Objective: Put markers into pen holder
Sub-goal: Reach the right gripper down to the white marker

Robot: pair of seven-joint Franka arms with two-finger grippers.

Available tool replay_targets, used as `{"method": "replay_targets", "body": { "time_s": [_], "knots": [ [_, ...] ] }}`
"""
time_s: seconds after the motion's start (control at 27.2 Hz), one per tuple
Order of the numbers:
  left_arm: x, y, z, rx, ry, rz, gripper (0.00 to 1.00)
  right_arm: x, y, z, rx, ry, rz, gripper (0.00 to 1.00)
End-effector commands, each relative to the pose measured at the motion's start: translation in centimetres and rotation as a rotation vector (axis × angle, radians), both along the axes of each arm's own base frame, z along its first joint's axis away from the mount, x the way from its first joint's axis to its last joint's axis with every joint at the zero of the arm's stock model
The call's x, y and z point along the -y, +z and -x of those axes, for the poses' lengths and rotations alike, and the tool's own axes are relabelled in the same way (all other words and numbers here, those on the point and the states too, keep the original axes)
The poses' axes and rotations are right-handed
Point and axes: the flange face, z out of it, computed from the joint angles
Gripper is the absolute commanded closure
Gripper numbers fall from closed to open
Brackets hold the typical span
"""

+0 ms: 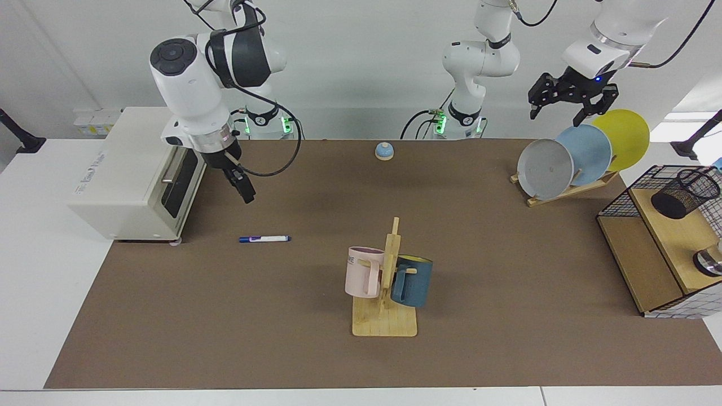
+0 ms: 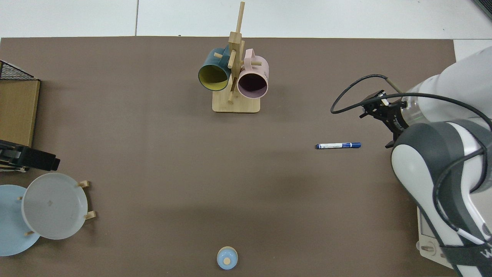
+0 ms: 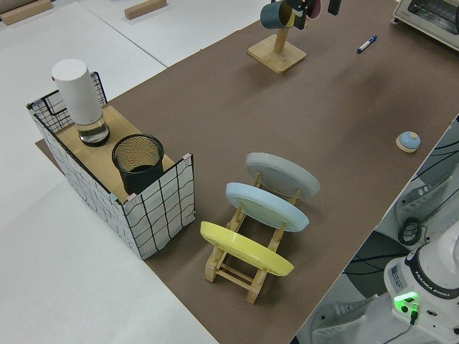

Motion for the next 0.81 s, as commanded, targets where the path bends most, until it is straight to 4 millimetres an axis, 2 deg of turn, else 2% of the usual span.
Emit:
{"method": "replay_targets", "body": {
  "time_s": [0.0,0.15,0.48,0.77],
  "knots": [
    [-0.3,0.3,0.6,-0.007,0.011,0.006,0.0,-0.2,-2.7,0.1,0.023,-0.177,-0.035,0.01],
    [-0.3,0.2,0.6,-0.009,0.011,0.006,0.0,0.0,-5.0,0.2,0.049,-0.271,-0.042,0.01],
    [-0.2,0.2,0.8,-0.018,0.013,0.005,0.0,0.4,-8.5,-0.2,0.103,-0.51,-0.063,0.0],
    [-0.4,-0.1,1.4,-0.029,0.014,0.008,0.0,1.2,-12.0,-0.8,0.083,-0.578,-0.058,0.0]
  ]
}}
